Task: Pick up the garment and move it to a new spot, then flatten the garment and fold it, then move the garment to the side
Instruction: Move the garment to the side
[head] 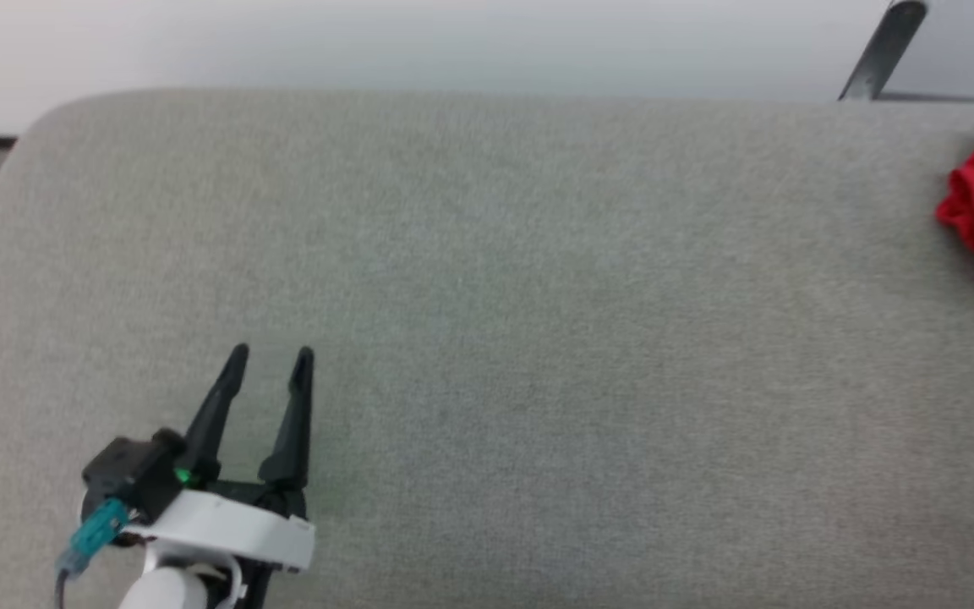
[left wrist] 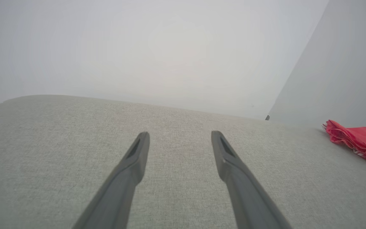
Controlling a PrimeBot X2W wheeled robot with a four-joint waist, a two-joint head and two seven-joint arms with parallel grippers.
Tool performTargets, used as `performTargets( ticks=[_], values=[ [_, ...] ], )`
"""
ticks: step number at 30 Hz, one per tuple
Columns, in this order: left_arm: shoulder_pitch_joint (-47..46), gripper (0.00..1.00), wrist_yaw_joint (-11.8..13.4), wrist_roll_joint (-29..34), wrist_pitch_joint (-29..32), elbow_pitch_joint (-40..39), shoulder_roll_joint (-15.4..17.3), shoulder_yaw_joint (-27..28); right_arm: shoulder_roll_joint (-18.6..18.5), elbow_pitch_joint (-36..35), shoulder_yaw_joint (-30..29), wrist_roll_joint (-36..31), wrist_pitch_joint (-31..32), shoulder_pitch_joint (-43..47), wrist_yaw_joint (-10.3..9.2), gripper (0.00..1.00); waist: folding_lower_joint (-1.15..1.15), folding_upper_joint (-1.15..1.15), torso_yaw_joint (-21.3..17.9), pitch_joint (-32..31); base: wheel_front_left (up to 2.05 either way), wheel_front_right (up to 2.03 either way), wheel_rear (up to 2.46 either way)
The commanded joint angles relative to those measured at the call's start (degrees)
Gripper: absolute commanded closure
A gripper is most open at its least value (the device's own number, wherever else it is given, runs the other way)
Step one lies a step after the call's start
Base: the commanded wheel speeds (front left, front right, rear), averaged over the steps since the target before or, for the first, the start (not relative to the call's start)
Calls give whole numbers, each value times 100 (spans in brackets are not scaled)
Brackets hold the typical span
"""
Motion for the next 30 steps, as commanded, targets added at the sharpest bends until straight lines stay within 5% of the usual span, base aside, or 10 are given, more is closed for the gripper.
performTargets(
  ticks=[1,13,30],
  values=[
    [128,0,-14,49,-5,-14,14,99,130,-359,-164,-93,-27,326,-7,0,0,0,-264,-403,0,0,0],
    [586,0,-14,117,-5,-61,32,566,1150,-2849,-1894,-904,-33,3049,-7,0,0,0,-386,-883,0,0,0],
    [1212,0,-14,13,-5,-327,164,1033,1850,-3969,-2301,-1018,-35,4526,-7,0,0,0,-531,-1172,0,0,0]
  ],
)
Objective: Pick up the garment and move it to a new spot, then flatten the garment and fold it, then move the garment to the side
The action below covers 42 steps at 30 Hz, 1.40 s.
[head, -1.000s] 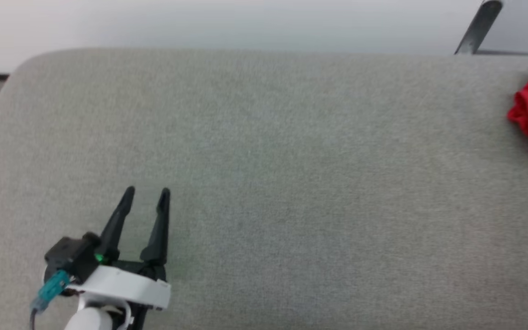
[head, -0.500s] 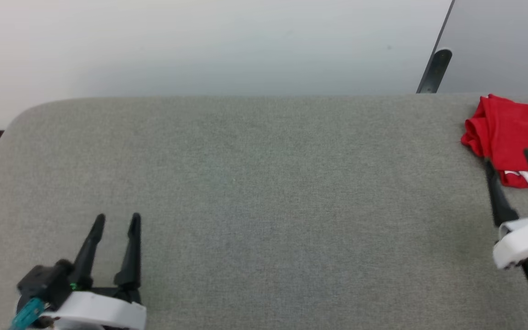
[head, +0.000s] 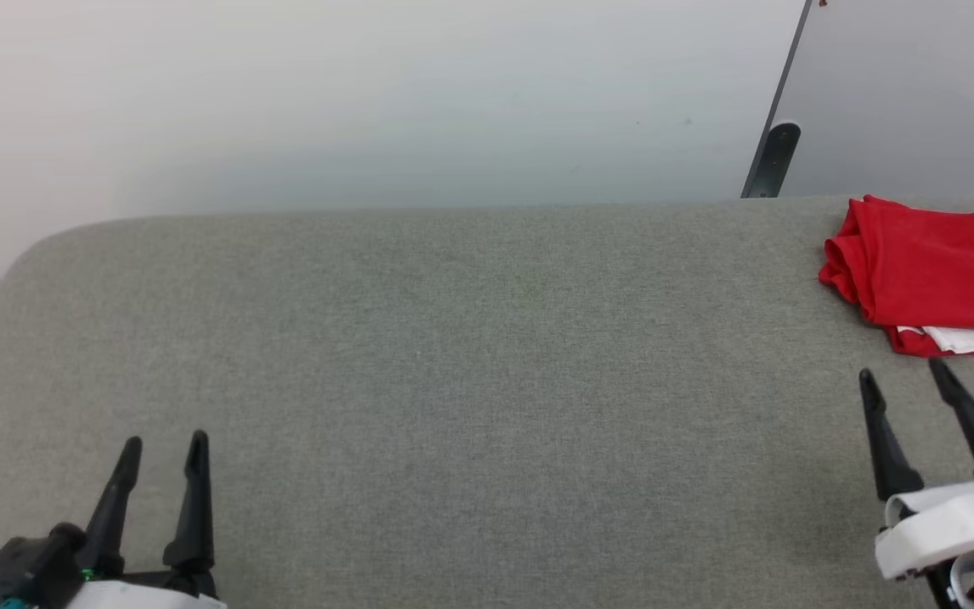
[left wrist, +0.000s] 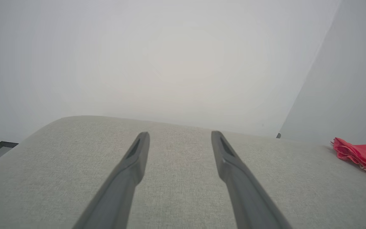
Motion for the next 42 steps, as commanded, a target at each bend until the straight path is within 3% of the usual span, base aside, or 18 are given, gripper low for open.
performTargets(
  ticks=[1,24,25,32,42],
  values=[
    [68,0,-14,-9,-5,-16,-13,45,50,-47,-16,31,-26,91,-7,0,0,0,-12,-16,0,0,0],
    [222,0,-14,-44,-4,35,15,62,227,-171,-114,6,-27,398,-7,0,0,0,-55,-41,0,0,0],
    [167,100,1,-74,2,43,7,48,227,-137,-115,8,2,374,0,100,0,0,-57,-42,0,0,0],
    [302,100,1,-122,10,426,-253,-46,434,237,-72,37,55,644,0,100,0,0,-58,-43,0,0,0],
    [140,100,0,-1038,299,492,-369,4,560,200,-190,1145,347,585,0,100,0,0,-55,-48,0,0,0]
  ],
)
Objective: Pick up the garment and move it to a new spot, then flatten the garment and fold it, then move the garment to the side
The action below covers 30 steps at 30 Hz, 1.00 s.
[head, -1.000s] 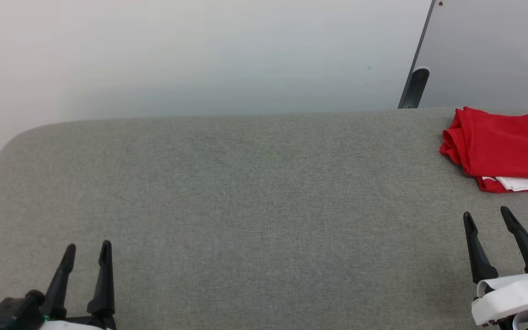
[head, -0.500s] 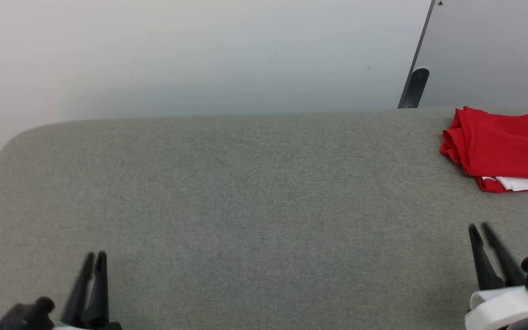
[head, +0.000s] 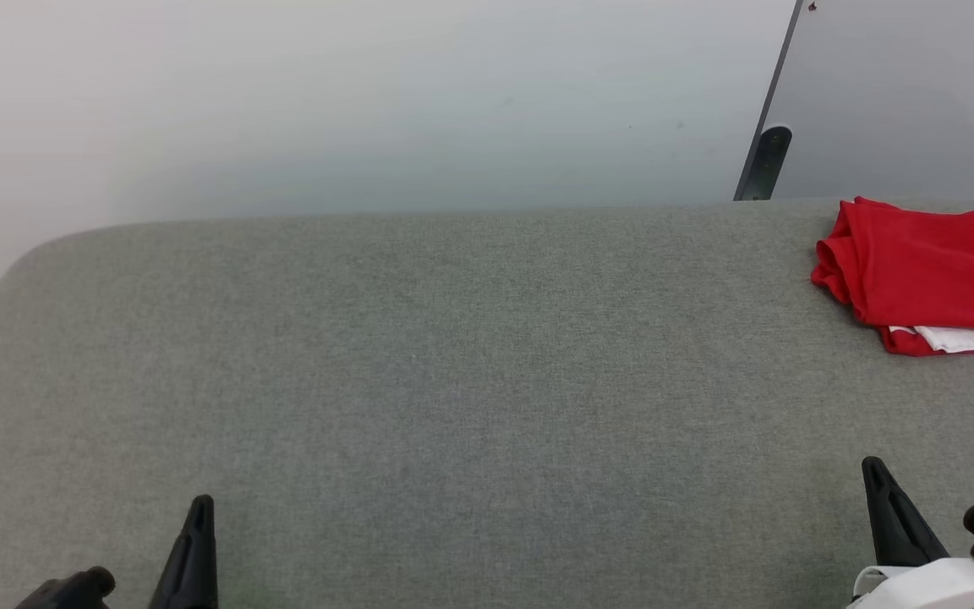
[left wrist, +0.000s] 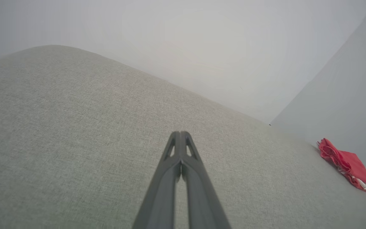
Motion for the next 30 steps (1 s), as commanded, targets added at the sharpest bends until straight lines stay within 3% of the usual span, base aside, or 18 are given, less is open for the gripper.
performTargets(
  ticks=[1,30],
  values=[
    [-148,100,-3,-229,57,-60,19,53,-12,-111,-55,275,51,-143,-1,100,0,0,1,-1,0,0,0],
    [-524,100,-7,-2326,729,95,-253,173,284,-205,-306,2833,701,-273,-2,100,0,0,8,-16,0,0,0]
  ],
)
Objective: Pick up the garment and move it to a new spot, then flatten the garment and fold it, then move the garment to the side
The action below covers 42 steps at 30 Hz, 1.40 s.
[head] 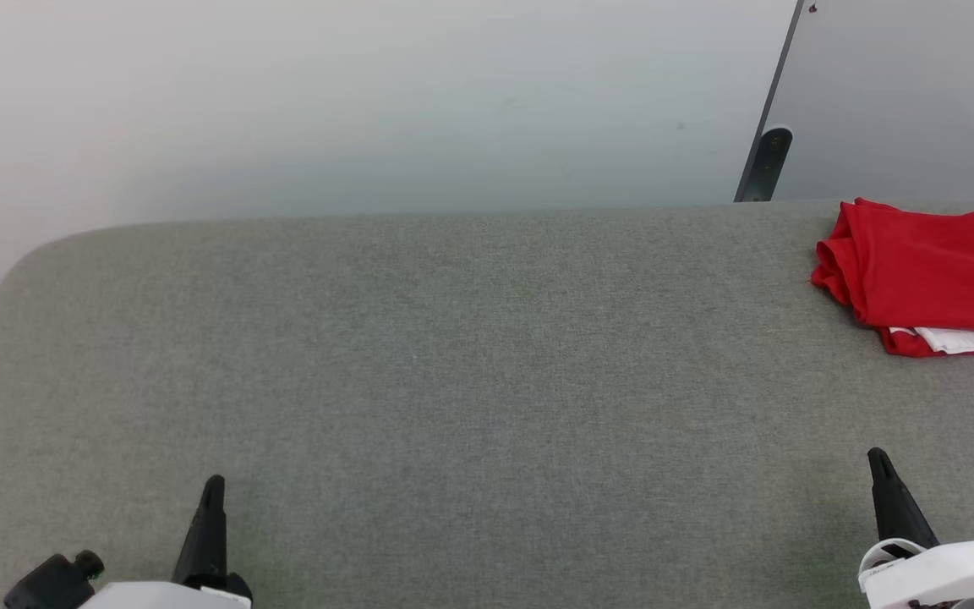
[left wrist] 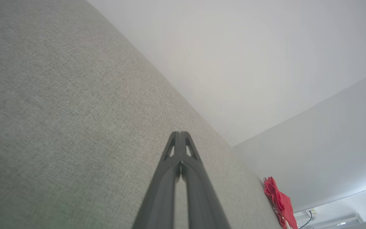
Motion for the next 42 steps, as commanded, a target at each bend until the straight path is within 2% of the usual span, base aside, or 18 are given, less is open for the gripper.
performTargets(
  ticks=[1,42],
  values=[
    [-157,100,-7,-192,51,-54,17,43,15,-91,-68,248,44,-177,-2,100,0,0,1,-1,0,0,0],
    [-500,100,-12,-2209,707,107,-260,159,302,-167,-305,2705,685,-279,-3,100,0,0,11,-21,0,0,0]
  ],
)
